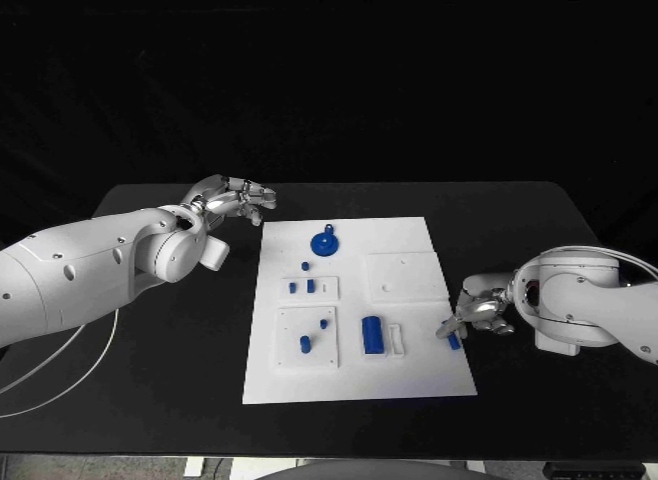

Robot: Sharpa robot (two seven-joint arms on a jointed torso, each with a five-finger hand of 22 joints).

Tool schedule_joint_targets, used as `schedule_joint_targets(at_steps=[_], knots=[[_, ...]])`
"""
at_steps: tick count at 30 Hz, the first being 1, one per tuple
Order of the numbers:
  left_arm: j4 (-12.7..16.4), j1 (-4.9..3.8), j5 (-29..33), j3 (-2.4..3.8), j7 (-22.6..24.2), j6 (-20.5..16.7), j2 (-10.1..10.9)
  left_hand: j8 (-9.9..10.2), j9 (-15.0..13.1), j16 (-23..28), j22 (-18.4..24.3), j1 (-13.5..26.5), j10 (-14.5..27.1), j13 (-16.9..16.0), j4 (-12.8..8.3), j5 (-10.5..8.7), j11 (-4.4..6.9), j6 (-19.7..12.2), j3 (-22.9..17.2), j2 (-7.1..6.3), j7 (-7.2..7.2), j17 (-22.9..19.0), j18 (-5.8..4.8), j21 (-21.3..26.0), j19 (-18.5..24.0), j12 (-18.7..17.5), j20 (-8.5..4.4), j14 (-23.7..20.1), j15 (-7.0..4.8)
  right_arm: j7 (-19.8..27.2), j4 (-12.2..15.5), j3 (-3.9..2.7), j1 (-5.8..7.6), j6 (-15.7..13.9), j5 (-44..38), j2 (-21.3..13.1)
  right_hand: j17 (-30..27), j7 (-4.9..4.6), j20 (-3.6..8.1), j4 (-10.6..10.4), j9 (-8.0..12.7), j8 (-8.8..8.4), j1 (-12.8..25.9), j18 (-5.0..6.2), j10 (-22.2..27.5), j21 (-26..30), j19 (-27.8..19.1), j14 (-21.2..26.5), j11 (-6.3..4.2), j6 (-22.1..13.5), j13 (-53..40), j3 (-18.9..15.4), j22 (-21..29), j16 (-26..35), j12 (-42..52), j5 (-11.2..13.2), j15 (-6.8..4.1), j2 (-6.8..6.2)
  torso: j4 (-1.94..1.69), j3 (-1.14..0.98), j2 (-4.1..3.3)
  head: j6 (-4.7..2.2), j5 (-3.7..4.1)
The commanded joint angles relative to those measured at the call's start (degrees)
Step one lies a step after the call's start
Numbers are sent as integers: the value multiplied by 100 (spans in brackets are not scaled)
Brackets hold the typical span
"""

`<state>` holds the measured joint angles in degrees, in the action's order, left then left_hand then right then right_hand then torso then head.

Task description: Assemble the parts on the task board

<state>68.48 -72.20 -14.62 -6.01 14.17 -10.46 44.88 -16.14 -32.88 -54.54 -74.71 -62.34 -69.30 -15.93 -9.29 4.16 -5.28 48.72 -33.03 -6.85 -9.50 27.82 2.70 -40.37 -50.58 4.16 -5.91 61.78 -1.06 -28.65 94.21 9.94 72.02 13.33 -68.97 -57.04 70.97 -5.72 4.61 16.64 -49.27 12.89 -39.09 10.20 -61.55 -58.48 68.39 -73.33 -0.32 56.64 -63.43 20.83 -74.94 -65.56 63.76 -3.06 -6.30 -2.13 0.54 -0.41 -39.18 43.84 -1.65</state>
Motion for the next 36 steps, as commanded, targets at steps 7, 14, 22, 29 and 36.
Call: schedule_joint_targets(at_steps=[7, 14, 22, 29, 36], knots=[[20, -2, -12, 2, 21, 94, 11, -40, -8, 22, -10, 38, 0, -9, 33, -6, -21, -25, 1, 0, 2, 11, 70, 36, -12, 13, -41, -15, 34, -187, -179, 74, -208, 22, -601, 137, -1, -21, -35, -13, 1261, -6, -852, 478, -58, 3, 95, -58, -11, 66, 0, 728, -22, 42, -18, 25, -16, -6, 2, -6, -1, 28, -11], [23, -2, -15, 1, 20, 95, 14, -40, -8, 22, -11, 36, 0, -10, 32, -6, -21, -26, 0, 0, 3, 12, 71, 38, -11, 14, -42, -15, 34, -233, -180, 75, -229, 61, -642, 162, 0, -22, -106, -25, 1263, 3, -1213, 480, -88, -10, 128, -87, -9, 114, 1, 1281, -23, 41, -22, 25, -9, -172, 10, -5, 1, 37, -2], [20, -2, -15, 0, 21, 88, 18, -41, -8, 23, -13, 36, 0, -10, 33, -7, -21, -26, 1, 1, 3, 14, 71, 39, -12, 14, -42, -15, 34, -168, -235, 75, -232, -4, -334, 116, -3, -15, -151, -114, 1258, 22, -1234, 480, -120, -22, 152, -107, -15, 165, 3, 1644, -24, 44, -23, 26, -10, -123, 4, -6, 0, 29, 6], [13, -2, -15, -2, 21, 82, 19, -41, -8, 23, -14, 37, 0, -10, 33, -7, -21, -26, 1, 1, 3, 14, 71, 39, -12, 14, -42, -15, 34, -40, -323, 71, -227, -11, 354, -56, 1, -9, -168, -188, 1254, 33, -1108, 480, -142, -32, 170, -126, -20, 194, 3, 1719, -26, 35, -21, 26, -13, -113, 5, -7, 3, 16, -2], [9, -1, -15, -5, 20, 88, 3, -42, -8, 24, -15, 38, 0, -11, 35, -7, -21, -26, 1, 3, 3, 15, 70, 41, -12, 14, -42, -16, 34, 53, -343, 56, -15, -12, 991, -179, 14, 14, -174, -305, 1248, 61, -961, 480, -185, -44, 189, -160, -41, 258, 3, 1765, -28, 12, -15, 26, -29, -54, 8, -7, 3, 2, -2]])
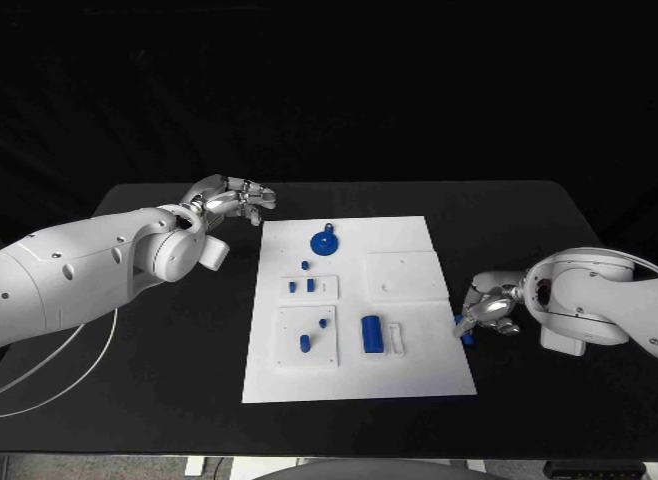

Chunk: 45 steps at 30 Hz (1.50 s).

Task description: Assemble the parts on the task board

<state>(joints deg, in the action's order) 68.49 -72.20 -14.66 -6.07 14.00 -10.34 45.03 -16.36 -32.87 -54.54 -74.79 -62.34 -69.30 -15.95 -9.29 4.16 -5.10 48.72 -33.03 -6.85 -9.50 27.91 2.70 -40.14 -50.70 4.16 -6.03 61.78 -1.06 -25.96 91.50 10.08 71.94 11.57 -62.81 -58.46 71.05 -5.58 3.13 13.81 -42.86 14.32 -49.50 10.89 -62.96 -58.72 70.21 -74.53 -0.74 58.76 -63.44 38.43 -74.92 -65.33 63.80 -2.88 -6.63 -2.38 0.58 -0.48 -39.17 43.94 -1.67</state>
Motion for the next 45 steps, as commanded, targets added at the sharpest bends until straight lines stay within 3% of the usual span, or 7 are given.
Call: schedule_joint_targets(at_steps=[1, 6, 11, 17, 25, 41, 45], knots=[[7, -1, -11, 1, 37, 75, -14, -20, -9, 24, -7, 38, 0, -9, 36, -7, -39, -26, 2, 3, 3, 7, 70, 18, 0, 14, -30, -16, 34, -216, -80, 39, 18, 161, 405, -42, 7, 1, -25, -24, 607, -80, 86, 411, -46, -22, 8, -42, -1, 50, 3, 6, -30, -12, -18, 8, 3, -28, 4, -1, 2, -13, 3], [10, -1, -11, 0, 34, 83, -18, -20, -9, 25, -9, 41, 0, -9, 38, -8, -39, -27, 3, 4, 2, 8, 70, 19, 0, 14, -30, -16, 34, -261, -161, 18, 197, 96, 437, -91, 13, 8, -24, -33, 606, -74, 118, 411, -60, -29, 16, -55, -7, 67, 3, 7, -32, -22, -17, 9, -3, -27, -2, 5, 1, -29, 21], [9, -1, -11, -1, 31, 81, -18, -20, -9, 26, -10, 42, 2, -9, 39, -8, -39, -28, 4, 4, 2, 9, 70, 20, 0, 13, -30, -16, 34, -295, -178, -14, 290, 60, 436, -125, 12, 11, -22, -36, 607, -72, 146, 411, -67, -34, 21, -59, -11, 73, 4, 1, -34, -23, -19, 9, -7, -46, -4, 8, 0, -33, 15], [13, -1, -11, -2, 21, 90, -21, -20, -9, 27, -12, 43, 3, -9, 41, -8, -40, -29, 4, 4, 2, 10, 70, 22, 0, 13, -30, -17, 35, -246, 218, -26, 311, -4, 451, -49, 9, 13, -17, -29, 609, -74, 146, 411, -70, -34, 23, -60, -14, 73, 5, 10, -33, -19, -22, 8, -11, -43, -6, 7, -3, -40, -39], [23, -1, -12, -2, 27, 88, -25, -20, -8, 29, -14, 46, 5, -9, 42, -9, -40, -31, 6, 4, 2, 11, 69, 24, 1, 12, -30, -18, 35, -169, 506, -23, 301, -301, 892, 226, 5, 16, -3, 29, 612, -78, 112, 411, -75, -36, 24, -60, -17, 70, 5, 41, -33, -11, -28, 8, -17, -75, -2, 6, -3, -48, -42], [34, -2, -12, -1, 64, 69, -19, -21, -8, 30, -18, 44, 6, -10, 41, -11, -40, -32, 7, 2, 1, 15, 70, 27, 1, 12, -30, -18, 35, -213, 483, -16, 31, -455, 1069, 721, 9, 16, 2, 44, 613, -77, 148, 411, -83, -38, 33, -68, -17, 75, 3, 17, -31, -16, -30, 8, -19, -102, 1, 2, -4, -28, -67], [38, -2, -12, -1, 62, 76, -22, -21, -8, 30, -19, 45, 6, -10, 41, -11, -40, -33, 8, 1, 1, 15, 70, 28, 1, 12, -30, -18, 35, -284, 436, -16, -2, -357, 1069, 797, 8, 16, 3, 46, 614, -78, 158, 411, -83, -38, 34, -67, -17, 74, 3, 9, -30, -14, -32, 8, -20, -107, 2, 0, -2, -24, -72]])
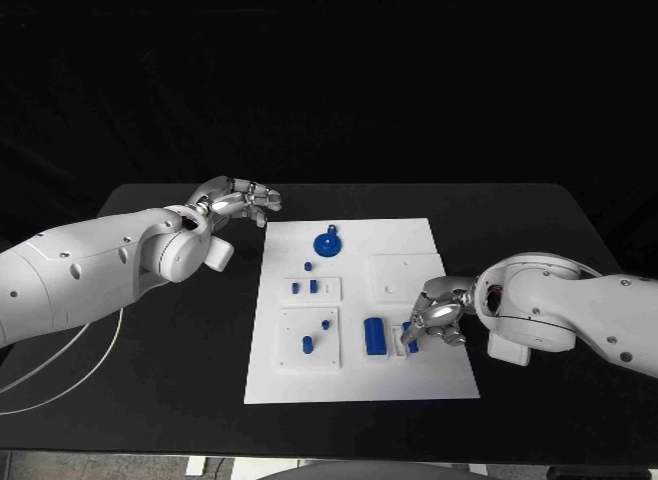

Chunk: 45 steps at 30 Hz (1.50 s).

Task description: Assemble the parts on the task board

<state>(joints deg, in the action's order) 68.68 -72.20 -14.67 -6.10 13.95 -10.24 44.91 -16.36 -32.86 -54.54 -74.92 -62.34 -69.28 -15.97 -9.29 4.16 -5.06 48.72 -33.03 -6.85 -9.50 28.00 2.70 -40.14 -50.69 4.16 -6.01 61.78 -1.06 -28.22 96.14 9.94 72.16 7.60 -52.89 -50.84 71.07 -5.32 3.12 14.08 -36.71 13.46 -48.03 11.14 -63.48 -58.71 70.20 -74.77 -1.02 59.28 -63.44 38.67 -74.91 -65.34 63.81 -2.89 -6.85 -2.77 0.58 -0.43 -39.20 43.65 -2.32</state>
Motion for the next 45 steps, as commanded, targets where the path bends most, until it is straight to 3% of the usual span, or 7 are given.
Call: schedule_joint_targets(at_steps=[1, 8, 27, 32, 39, 45], knots=[[19, -2, -12, 3, 66, 74, -12, -22, -9, 31, -6, 45, 4, -8, 42, -11, -44, -32, 7, 1, 1, 7, 69, 28, -1, 12, -32, -18, 35, -69, -38, -1, -40, 97, 79, 50, 6, -11, 4, 19, -1, 8, 22, 386, -31, -38, 35, -43, 12, 22, 3, -22, -31, -13, -33, 9, 2, -72, 2, -5, 2, 5, -8], [20, -2, -12, 3, 66, 76, -7, -23, -9, 31, -8, 48, 4, -9, 44, -12, -44, -33, 9, 0, 1, 9, 69, 30, -1, 13, -31, -18, 35, -112, -67, -1, -120, 27, 47, 125, 3, -13, 8, 25, 2, 2, 104, 386, -26, -36, 34, -36, 14, 14, 0, -95, -29, -4, -41, 9, 4, -88, 1, -9, -1, 13, -22], [23, -2, -12, 3, 56, 85, 12, -24, -9, 33, -11, 53, 4, -10, 47, -13, -44, -34, 12, -2, 0, 11, 68, 33, -1, 13, -31, -18, 35, -76, -98, -1, -148, -74, -37, 171, 5, -14, 14, 28, 3, 0, 166, 386, -23, -33, 33, -36, 15, 12, -4, -155, -26, -2, -47, 9, 4, -94, -2, 0, 1, 23, -53], [27, -2, -12, 3, 52, 96, 12, -24, -9, 34, -12, 54, 4, -10, 48, -14, -44, -34, 13, -2, 0, 12, 68, 34, -1, 13, -31, -19, 35, -52, -101, -1, -150, -97, -37, 179, 5, -13, 17, 9, 4, -2, 235, 386, -25, -31, 34, -37, 14, 11, -6, -208, -23, 0, -50, 9, 3, -126, 2, 1, 0, 34, -101], [24, -2, -12, 3, 50, 93, 19, -24, -9, 34, -14, 55, 4, -10, 49, -14, -44, -34, 14, -2, 0, 13, 68, 35, -1, 14, -31, -19, 35, -10, -94, -1, -150, -92, -36, 173, 8, -15, 26, 47, 3, -8, 520, 386, -13, -28, 20, -26, 15, -3, -17, -574, -24, 7, -59, 7, 3, -202, 0, -2, 2, 33, -123], [24, -2, -12, 3, 50, 94, 18, -25, -9, 35, -15, 55, 5, -11, 49, -14, -44, -35, 14, -2, 1, 14, 68, 36, -1, 14, -31, -19, 35, 32, -86, -1, -151, -86, 2, 168, 16, -4, 60, 190, 1, -14, 718, 386, -1, -9, -15, -10, 4, -10, -28, -964, -21, 13, -71, 8, -9, -184, 3, -3, 1, 32, -129]])
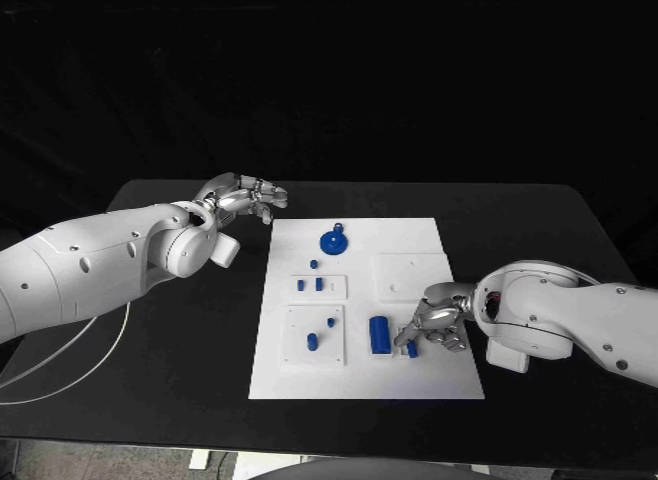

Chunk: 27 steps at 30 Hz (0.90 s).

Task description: Assemble the parts on the task board

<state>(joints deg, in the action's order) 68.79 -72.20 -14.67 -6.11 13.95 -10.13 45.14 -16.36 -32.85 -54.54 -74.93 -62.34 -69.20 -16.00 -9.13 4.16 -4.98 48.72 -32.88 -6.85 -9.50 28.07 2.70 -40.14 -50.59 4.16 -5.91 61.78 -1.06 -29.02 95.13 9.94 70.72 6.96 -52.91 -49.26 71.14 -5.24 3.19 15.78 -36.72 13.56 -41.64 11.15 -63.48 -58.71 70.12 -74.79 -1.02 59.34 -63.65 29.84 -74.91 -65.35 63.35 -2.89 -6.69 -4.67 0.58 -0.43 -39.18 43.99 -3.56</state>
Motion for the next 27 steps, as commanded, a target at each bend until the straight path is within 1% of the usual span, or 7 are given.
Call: schedule_joint_targets(at_steps=[1, 7, 9, 13, 22, 27], knots=[[14, -2, -11, 3, 50, 83, -4, -25, -9, 35, -14, 54, -3, -8, 34, -14, -52, -35, -2, -2, 0, 7, 68, 36, -11, 13, -41, -19, 35, 121, 19, -1, -7, -24, 9, 7, 11, -11, 57, 38, 2, -25, 91, 385, 0, -7, -10, -8, 2, -17, -8, -119, -21, 14, -28, 8, -26, 10, 3, -3, -1, -2, -5], [11, -2, -11, 3, 48, 80, -1, -25, -9, 36, -15, 54, -3, -8, 34, -14, -52, -35, -2, -1, 1, 8, 68, 38, -11, 14, -42, -19, 35, 160, 39, -1, -8, -10, 56, -13, 8, -9, 70, 62, 3, -28, 114, 385, 3, 0, -19, 1, 0, -19, -11, -216, -19, 23, -33, 7, -30, 11, 5, -5, -2, 0, -8], [9, -2, -11, 3, 48, 81, -1, -26, -9, 36, -16, 53, -3, -8, 34, -14, -52, -35, -2, -1, 1, 9, 68, 38, -12, 14, -42, -19, 35, 175, 56, -1, -8, 8, 61, -27, 8, -8, 74, 63, 4, -29, 110, 385, 3, 3, -20, 2, -1, -19, -12, -232, -18, 25, -34, 7, -31, 29, 6, -6, -1, 5, -12], [9, -2, -11, 3, 49, 83, -2, -26, -9, 37, -17, 53, -3, -8, 34, -14, -52, -35, -3, 0, 1, 10, 69, 39, -12, 14, -42, -19, 35, 194, 86, -2, -8, 53, 101, -64, 8, -7, 77, 64, 4, -29, 104, 385, 3, 4, -21, 3, -2, -19, -12, -243, -17, 26, -35, 7, -32, 42, 4, -6, 0, 3, -15], [1, -2, -11, 3, 47, 95, -6, -27, -9, 38, -19, 52, -3, -9, 34, -14, -52, -36, -3, -1, 1, 11, 69, 41, -12, 14, -42, -20, 35, 227, 147, -7, -6, 29, 103, -180, 4, -6, 81, 65, 4, -30, 97, 385, 4, 7, -23, 8, -3, -20, -13, -255, -16, 33, -37, 6, -33, 52, 5, -7, 0, 4, -21], [-6, -2, -11, 3, 44, 90, -4, -27, -9, 38, -21, 51, -3, -9, 34, -14, -52, -36, -3, -1, 1, 12, 69, 42, -12, 14, -42, -20, 35, 247, 183, -19, -6, 26, 94, -204, 2, -6, 84, 63, 5, -31, 89, 385, 5, 9, -23, 10, -3, -21, -13, -261, -15, 36, -39, 6, -34, 65, 3, -9, -3, 6, -9]])
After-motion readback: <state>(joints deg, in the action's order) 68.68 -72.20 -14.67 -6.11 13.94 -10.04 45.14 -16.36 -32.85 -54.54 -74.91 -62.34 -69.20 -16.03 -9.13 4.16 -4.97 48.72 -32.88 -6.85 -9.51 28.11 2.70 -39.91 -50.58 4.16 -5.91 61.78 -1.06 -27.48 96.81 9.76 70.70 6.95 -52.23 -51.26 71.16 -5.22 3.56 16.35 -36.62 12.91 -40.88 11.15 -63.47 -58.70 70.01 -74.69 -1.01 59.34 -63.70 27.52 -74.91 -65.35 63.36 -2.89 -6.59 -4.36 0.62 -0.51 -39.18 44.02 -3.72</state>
